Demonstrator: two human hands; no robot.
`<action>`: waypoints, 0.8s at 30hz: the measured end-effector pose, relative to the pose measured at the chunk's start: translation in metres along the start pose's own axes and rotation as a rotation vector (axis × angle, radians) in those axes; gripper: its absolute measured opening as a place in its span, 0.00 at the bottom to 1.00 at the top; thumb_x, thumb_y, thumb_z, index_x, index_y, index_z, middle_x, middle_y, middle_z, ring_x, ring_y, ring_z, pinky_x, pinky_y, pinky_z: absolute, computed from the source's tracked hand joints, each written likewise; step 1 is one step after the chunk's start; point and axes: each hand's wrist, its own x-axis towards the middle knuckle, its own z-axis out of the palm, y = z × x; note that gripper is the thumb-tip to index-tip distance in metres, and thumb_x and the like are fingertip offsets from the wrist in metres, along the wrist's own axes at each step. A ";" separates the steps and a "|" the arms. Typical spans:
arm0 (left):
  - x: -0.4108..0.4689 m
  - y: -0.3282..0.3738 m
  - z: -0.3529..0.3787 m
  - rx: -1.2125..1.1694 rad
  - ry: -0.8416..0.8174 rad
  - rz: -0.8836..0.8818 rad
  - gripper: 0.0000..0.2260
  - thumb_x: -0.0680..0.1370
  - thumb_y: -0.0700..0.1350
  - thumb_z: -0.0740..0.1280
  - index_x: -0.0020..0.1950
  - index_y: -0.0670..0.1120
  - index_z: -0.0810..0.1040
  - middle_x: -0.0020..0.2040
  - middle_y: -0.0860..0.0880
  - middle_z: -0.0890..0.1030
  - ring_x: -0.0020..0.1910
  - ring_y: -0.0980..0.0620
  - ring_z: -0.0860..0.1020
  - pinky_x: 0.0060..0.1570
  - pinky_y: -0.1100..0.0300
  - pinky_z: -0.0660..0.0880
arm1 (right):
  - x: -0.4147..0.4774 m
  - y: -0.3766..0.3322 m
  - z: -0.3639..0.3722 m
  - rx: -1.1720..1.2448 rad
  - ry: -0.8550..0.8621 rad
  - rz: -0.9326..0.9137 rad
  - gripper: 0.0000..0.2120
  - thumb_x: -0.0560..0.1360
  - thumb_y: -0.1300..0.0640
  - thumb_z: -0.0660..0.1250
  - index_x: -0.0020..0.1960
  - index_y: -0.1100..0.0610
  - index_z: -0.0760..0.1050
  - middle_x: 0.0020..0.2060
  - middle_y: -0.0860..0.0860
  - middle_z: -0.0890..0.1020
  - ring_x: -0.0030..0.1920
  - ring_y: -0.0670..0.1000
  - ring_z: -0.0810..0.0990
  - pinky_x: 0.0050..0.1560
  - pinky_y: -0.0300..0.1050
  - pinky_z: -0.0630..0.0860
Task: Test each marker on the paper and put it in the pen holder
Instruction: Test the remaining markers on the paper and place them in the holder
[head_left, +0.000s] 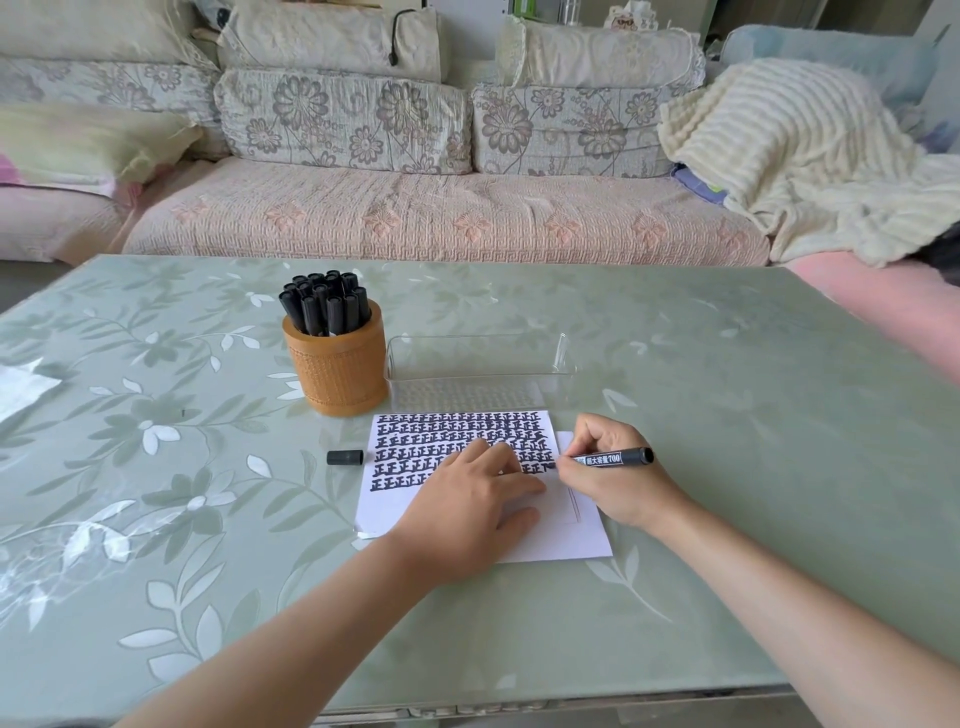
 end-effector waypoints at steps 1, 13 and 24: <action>0.000 0.000 0.000 0.002 -0.001 0.001 0.14 0.77 0.56 0.61 0.59 0.56 0.79 0.48 0.54 0.73 0.46 0.51 0.69 0.45 0.56 0.70 | 0.000 0.000 0.000 -0.004 0.003 -0.004 0.11 0.66 0.63 0.68 0.31 0.54 0.66 0.26 0.44 0.71 0.29 0.47 0.67 0.32 0.42 0.62; 0.000 0.001 0.000 -0.013 0.002 -0.002 0.15 0.77 0.57 0.61 0.59 0.55 0.79 0.47 0.54 0.73 0.46 0.52 0.68 0.45 0.57 0.69 | -0.002 -0.003 -0.001 -0.038 -0.049 -0.011 0.13 0.69 0.66 0.70 0.33 0.56 0.67 0.28 0.46 0.71 0.31 0.47 0.68 0.34 0.44 0.64; 0.000 -0.002 0.000 -0.011 0.001 0.029 0.15 0.77 0.56 0.61 0.60 0.55 0.79 0.49 0.54 0.73 0.47 0.52 0.69 0.46 0.58 0.69 | 0.002 -0.005 -0.003 0.105 0.057 0.046 0.10 0.67 0.65 0.67 0.34 0.60 0.65 0.25 0.50 0.68 0.27 0.49 0.64 0.29 0.41 0.59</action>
